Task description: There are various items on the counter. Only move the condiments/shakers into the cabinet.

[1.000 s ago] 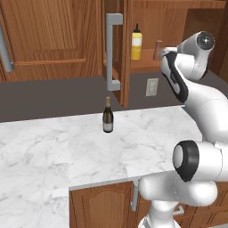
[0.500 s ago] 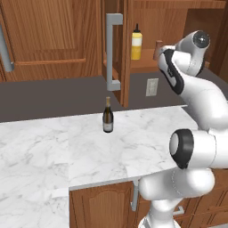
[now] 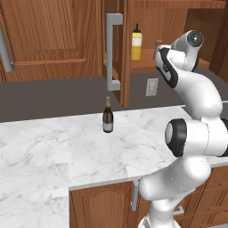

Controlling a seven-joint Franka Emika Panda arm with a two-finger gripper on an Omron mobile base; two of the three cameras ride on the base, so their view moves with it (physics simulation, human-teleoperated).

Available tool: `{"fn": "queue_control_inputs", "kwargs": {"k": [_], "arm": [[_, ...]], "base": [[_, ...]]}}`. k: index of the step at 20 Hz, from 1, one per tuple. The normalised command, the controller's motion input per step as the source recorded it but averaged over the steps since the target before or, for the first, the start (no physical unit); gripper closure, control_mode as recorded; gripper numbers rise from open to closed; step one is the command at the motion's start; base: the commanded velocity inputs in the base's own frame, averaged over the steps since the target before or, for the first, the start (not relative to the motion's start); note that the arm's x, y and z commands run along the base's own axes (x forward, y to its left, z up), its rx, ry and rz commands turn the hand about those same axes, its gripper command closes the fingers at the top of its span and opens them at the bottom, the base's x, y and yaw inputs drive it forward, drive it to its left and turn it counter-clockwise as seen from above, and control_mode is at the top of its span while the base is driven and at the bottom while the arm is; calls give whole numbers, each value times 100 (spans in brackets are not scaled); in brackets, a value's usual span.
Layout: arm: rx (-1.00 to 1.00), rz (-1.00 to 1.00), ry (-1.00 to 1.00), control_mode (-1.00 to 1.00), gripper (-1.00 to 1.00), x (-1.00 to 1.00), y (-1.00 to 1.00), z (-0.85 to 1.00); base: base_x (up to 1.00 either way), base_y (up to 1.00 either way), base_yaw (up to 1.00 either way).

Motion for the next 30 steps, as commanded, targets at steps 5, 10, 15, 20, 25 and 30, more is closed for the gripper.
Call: {"fn": "queue_control_inputs", "kwargs": {"k": [5,10,15,20,25,30], "arm": [[0,0,0,-100,100,25,0,-25],[0,0,0,-100,100,15,0,-43],[0,2,1,-100,100,2,0,-61],[-1,0,0,-100,-100,12,0,-22],[0,0,0,-100,-100,6,0,0],[0,0,0,-100,-100,-1,0,0]], "base": [[0,0,0],[0,0,0],[0,0,0],[0,0,0],[0,0,0],[0,0,0]]}}
